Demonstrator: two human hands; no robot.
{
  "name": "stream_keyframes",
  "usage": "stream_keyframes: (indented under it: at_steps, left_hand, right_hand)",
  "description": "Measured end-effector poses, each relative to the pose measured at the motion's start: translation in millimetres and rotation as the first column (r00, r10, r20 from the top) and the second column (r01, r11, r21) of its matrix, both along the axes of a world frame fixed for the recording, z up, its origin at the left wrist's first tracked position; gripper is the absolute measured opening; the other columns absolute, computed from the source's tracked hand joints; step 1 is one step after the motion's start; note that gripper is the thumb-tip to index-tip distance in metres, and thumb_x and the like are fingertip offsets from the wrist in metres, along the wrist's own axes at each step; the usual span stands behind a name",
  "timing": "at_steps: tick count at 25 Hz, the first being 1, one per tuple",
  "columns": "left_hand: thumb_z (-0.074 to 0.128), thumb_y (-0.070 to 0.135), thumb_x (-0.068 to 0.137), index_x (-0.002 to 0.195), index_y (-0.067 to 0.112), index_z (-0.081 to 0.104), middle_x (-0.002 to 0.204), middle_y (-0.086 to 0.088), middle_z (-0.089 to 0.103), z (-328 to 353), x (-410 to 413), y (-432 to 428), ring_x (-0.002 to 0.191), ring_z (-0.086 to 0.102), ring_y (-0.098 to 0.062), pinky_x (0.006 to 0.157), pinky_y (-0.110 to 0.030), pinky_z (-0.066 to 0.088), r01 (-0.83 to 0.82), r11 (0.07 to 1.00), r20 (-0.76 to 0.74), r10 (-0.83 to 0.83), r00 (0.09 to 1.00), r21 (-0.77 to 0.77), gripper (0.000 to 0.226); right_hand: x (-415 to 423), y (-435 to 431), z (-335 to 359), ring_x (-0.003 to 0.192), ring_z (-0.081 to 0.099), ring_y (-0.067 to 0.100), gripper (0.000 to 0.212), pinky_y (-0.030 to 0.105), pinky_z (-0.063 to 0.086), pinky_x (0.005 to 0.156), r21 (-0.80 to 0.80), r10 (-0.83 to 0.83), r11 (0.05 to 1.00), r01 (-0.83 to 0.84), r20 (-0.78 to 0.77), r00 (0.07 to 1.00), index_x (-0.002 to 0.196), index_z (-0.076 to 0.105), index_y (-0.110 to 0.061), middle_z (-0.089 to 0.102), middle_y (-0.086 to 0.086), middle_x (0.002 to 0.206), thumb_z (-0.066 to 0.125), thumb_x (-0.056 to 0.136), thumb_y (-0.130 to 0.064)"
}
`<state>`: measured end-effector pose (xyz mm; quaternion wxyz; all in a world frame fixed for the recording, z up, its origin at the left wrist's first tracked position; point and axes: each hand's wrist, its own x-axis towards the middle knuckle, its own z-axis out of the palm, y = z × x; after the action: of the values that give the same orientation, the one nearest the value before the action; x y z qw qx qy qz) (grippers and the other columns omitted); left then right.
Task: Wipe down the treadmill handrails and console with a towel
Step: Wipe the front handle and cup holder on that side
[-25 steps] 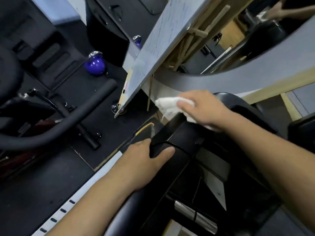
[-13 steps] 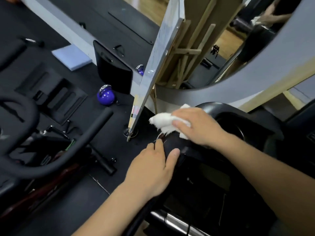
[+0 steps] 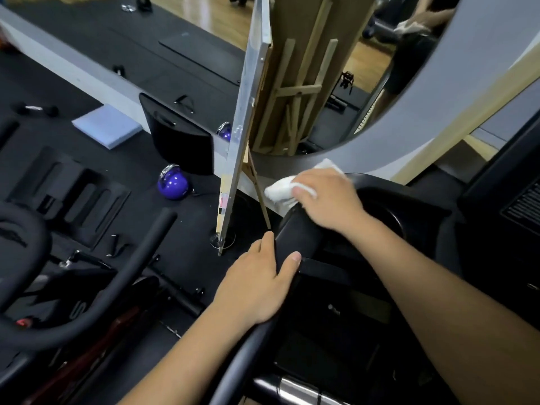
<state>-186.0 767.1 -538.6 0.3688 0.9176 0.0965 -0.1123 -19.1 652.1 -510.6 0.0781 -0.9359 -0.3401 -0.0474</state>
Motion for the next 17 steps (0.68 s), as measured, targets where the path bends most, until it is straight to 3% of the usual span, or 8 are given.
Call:
stream_keyframes:
  at_steps: [3, 5, 7, 9, 11, 14, 15, 17]
  left_hand:
    - [0.027, 0.062, 0.098, 0.151, 0.019, 0.024, 0.153, 0.0, 0.039, -6.1, -0.6, 2.9, 0.133, 0.044, -0.023, 0.104, -0.035, 0.037, 0.001, 0.999, 0.03, 0.0, 1.0, -0.054, 0.068]
    - [0.027, 0.063, 0.097, 0.148, 0.02, 0.028, 0.151, 0.002, 0.041, -9.3, -0.3, 4.9, 0.131, 0.046, -0.023, 0.103, -0.035, 0.038, -0.005, 0.997, 0.02, 0.006, 1.0, -0.078, 0.066]
    - [0.028, 0.062, 0.097, 0.145, 0.02, 0.03, 0.148, 0.001, 0.044, -7.1, -2.7, 4.7, 0.128, 0.047, -0.024, 0.101, -0.036, 0.039, -0.003, 0.997, -0.008, 0.003, 1.0, -0.073, 0.064]
    - [0.03, 0.059, 0.099, 0.139, 0.02, 0.033, 0.143, -0.001, 0.046, -0.8, 3.0, 2.9, 0.123, 0.05, -0.026, 0.097, -0.038, 0.042, 0.007, 0.999, -0.006, -0.007, 1.0, -0.042, 0.056]
    - [0.031, 0.053, 0.101, 0.14, 0.019, 0.032, 0.145, -0.001, 0.043, 4.8, 25.5, -1.3, 0.126, 0.048, -0.026, 0.096, -0.039, 0.042, 0.042, 0.999, 0.054, -0.041, 0.998, -0.014, 0.052]
    - [0.032, 0.049, 0.102, 0.156, 0.014, 0.013, 0.162, 0.0, 0.023, 8.8, 69.2, -9.0, 0.144, 0.031, -0.021, 0.111, -0.036, 0.032, 0.105, 0.992, 0.123, -0.095, 0.988, -0.076, 0.066]
    - [0.032, 0.05, 0.102, 0.157, 0.015, 0.009, 0.164, 0.0, 0.019, 5.6, 80.6, -10.3, 0.146, 0.027, -0.02, 0.114, -0.035, 0.028, 0.114, 0.987, 0.107, -0.102, 0.989, -0.111, 0.069]
    - [0.033, 0.056, 0.099, 0.157, 0.02, 0.014, 0.163, 0.001, 0.023, -6.5, 90.6, -10.4, 0.146, 0.029, -0.021, 0.117, -0.038, 0.028, 0.11, 0.98, 0.065, -0.1, 0.993, -0.166, 0.071]
  right_hand:
    - [1.6, -26.7, 5.0, 0.112, 0.056, 0.019, 0.028, 0.035, 0.041, 0.097, 0.163, 0.105, 0.983, -0.088, -0.102, 0.989, 0.112, 0.068, -0.02, 0.068, -0.004, 0.118, 0.05, 0.094, -0.032]
    - [32.7, -47.4, 6.1, 0.114, 0.056, 0.026, 0.029, 0.036, 0.042, 0.092, 0.117, -0.074, 0.99, 0.084, -0.082, 0.994, 0.119, 0.063, -0.025, 0.065, -0.001, 0.124, 0.046, 0.097, -0.033]
    - [59.6, -62.8, 8.5, 0.11, 0.056, 0.033, 0.03, 0.039, 0.044, 0.087, 0.015, -0.344, 0.937, 0.349, -0.124, 0.931, 0.118, 0.059, -0.029, 0.065, 0.006, 0.121, 0.04, 0.096, -0.037]
    - [64.5, -56.8, 9.3, 0.106, 0.056, 0.036, 0.031, 0.04, 0.043, 0.082, -0.022, -0.46, 0.887, 0.462, -0.126, 0.879, 0.115, 0.059, -0.027, 0.065, 0.01, 0.116, 0.037, 0.095, -0.038]
    - [54.6, -44.7, 6.6, 0.105, 0.056, 0.036, 0.031, 0.039, 0.04, 0.083, -0.031, -0.434, 0.901, 0.433, -0.071, 0.898, 0.113, 0.06, -0.024, 0.064, 0.011, 0.115, 0.038, 0.095, -0.035]
    - [33.9, -57.5, 5.7, 0.108, 0.055, 0.033, 0.031, 0.04, 0.041, 0.09, 0.021, -0.346, 0.938, 0.345, 0.06, 0.936, 0.117, 0.06, -0.023, 0.064, 0.005, 0.118, 0.04, 0.095, -0.034]
    - [36.2, -73.6, 9.3, 0.108, 0.055, 0.035, 0.031, 0.04, 0.042, 0.09, 0.016, -0.431, 0.902, 0.431, 0.083, 0.898, 0.117, 0.058, -0.021, 0.064, 0.008, 0.118, 0.039, 0.096, -0.035]
    - [48.1, -108.0, 19.9, 0.109, 0.054, 0.04, 0.035, 0.042, 0.04, 0.091, -0.018, -0.692, 0.721, 0.693, 0.036, 0.721, 0.12, 0.055, -0.01, 0.062, 0.02, 0.117, 0.036, 0.099, -0.031]
